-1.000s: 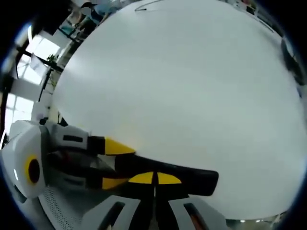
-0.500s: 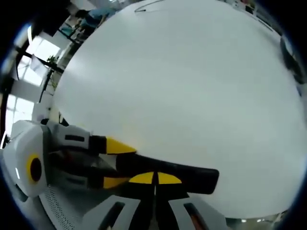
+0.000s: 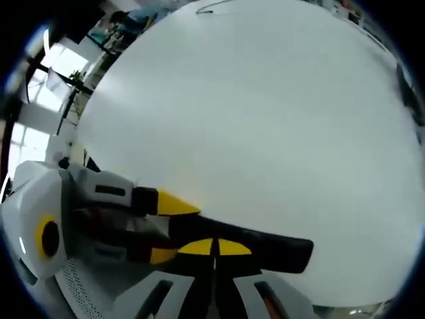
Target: Press the specified remote control buttons in sequence, fully releasing each button before pressing the next.
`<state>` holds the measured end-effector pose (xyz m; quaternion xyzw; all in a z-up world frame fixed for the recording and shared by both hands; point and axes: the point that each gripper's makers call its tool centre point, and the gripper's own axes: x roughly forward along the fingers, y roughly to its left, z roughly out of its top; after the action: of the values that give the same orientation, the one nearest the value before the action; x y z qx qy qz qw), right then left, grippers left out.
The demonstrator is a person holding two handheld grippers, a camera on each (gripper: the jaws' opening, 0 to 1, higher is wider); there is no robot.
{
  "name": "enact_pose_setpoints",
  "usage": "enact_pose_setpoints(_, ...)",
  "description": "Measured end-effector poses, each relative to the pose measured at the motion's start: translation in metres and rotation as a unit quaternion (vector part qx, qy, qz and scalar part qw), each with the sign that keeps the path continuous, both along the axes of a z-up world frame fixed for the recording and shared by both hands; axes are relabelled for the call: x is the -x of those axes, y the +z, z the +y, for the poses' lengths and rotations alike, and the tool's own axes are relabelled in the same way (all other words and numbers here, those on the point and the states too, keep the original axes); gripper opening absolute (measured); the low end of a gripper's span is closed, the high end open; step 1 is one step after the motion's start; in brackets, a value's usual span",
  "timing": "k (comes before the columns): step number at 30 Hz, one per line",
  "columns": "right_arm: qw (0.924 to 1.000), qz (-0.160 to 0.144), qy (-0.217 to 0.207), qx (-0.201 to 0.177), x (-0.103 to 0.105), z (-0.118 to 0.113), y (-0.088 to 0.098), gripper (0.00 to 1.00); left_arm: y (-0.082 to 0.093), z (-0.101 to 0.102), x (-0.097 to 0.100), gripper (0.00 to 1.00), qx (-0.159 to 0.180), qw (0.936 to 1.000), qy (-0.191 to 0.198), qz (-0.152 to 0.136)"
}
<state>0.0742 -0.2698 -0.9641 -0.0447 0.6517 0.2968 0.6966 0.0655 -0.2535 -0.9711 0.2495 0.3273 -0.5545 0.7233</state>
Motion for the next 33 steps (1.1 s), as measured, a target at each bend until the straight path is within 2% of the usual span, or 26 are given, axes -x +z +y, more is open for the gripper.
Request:
enact_pose_setpoints(10, 1.0000, -0.003, -0.005, -0.004, -0.002, -0.001, -0.002, 0.00, 0.000, 0.000, 0.000, 0.24, 0.001, 1.0000, 0.001, 0.000)
enact_pose_setpoints(16, 0.9991, 0.001, -0.036, -0.023, -0.003, -0.003, -0.002, 0.00, 0.000, -0.001, -0.001, 0.24, -0.005, 0.9999, 0.011, 0.003)
enact_pose_setpoints(20, 0.9988, 0.002, -0.038, -0.030, -0.002, -0.002, -0.001, 0.00, 0.000, -0.003, -0.002, 0.25, -0.006, 0.9997, 0.024, 0.003)
enact_pose_setpoints(24, 0.9996, -0.012, -0.017, -0.020, -0.001, 0.000, -0.001, 0.00, 0.000, -0.003, -0.002, 0.25, -0.009, 0.9996, 0.027, 0.003)
enact_pose_setpoints(30, 0.9994, -0.022, -0.011, -0.023, 0.000, 0.000, 0.001, 0.00, 0.000, -0.003, -0.002, 0.24, -0.006, 0.9997, 0.025, 0.001)
enact_pose_setpoints(32, 0.9982, -0.046, -0.019, -0.033, -0.004, -0.001, 0.003, 0.00, 0.000, -0.003, -0.002, 0.24, -0.006, 0.9997, 0.026, 0.001)
enact_pose_setpoints(33, 0.9965, -0.062, -0.024, -0.051, -0.007, 0.002, 0.008, 0.00, 0.000, -0.003, -0.002, 0.24, -0.006, 0.9997, 0.026, 0.001)
